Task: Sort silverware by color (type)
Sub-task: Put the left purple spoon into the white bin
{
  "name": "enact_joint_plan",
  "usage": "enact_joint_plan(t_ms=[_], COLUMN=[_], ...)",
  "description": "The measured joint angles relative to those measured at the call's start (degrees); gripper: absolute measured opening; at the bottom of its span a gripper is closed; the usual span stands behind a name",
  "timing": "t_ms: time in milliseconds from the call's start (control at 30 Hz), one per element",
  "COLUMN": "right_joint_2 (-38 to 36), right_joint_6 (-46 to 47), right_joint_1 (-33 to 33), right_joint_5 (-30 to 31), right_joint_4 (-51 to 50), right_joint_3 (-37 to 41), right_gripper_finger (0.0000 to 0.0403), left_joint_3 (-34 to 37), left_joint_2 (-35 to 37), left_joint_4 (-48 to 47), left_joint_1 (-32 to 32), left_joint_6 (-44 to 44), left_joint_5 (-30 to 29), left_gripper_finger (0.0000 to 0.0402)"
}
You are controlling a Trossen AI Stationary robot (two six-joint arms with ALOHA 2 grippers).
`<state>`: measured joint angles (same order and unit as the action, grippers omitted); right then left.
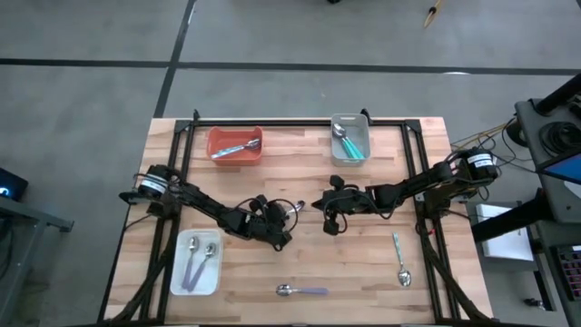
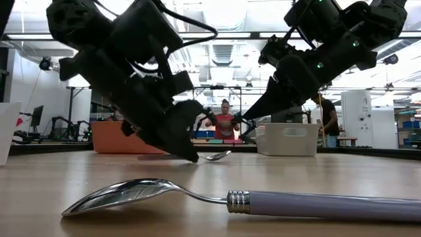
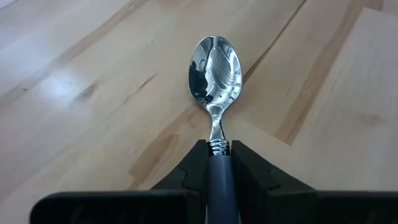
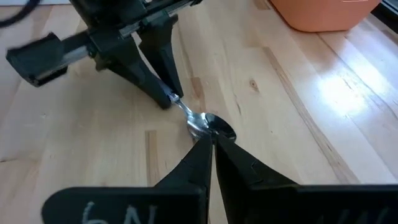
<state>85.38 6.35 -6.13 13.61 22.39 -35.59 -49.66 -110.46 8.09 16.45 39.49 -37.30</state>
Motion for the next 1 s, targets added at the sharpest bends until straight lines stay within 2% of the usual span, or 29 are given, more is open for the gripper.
enact_joint_plan(t_ms=[333,600,767,900,1000], right_joint_2=[-0.2,-0.2,-0.2,-0.2,-0.2], right_joint_6=[-0.5,-1.7,-2.1,-1.4,-0.3], right_joint_1=[0.0,0.6,1.8,2.5,2.7], right_joint_5=[0.0,0.0,0.0,0.0,-0.1], right_joint_4=[-0.9,-1.0,-0.7,-0.6,-0.5], right_joint_3=[0.0,0.0,0.0,0.0,-0.6], right_gripper_finger=[0.0013,0.0013,0.0013,0.0013,0.0013], left_joint_3=[0.0,-0.1,-0.1,-0.1,-0.1], left_joint_2=[9.2,23.9,34.7,43.3,48.7], left_joint_4=[-5.9,-12.3,-25.7,-36.8,-41.7], left_joint_1=[2.1,5.0,9.5,14.9,20.0], left_joint_6=[0.1,2.2,9.7,22.1,30.9], left_joint_5=[0.7,9.2,13.3,15.6,23.0], left_gripper_finger=[0.0031,0.0031,0.0031,0.0031,0.0031])
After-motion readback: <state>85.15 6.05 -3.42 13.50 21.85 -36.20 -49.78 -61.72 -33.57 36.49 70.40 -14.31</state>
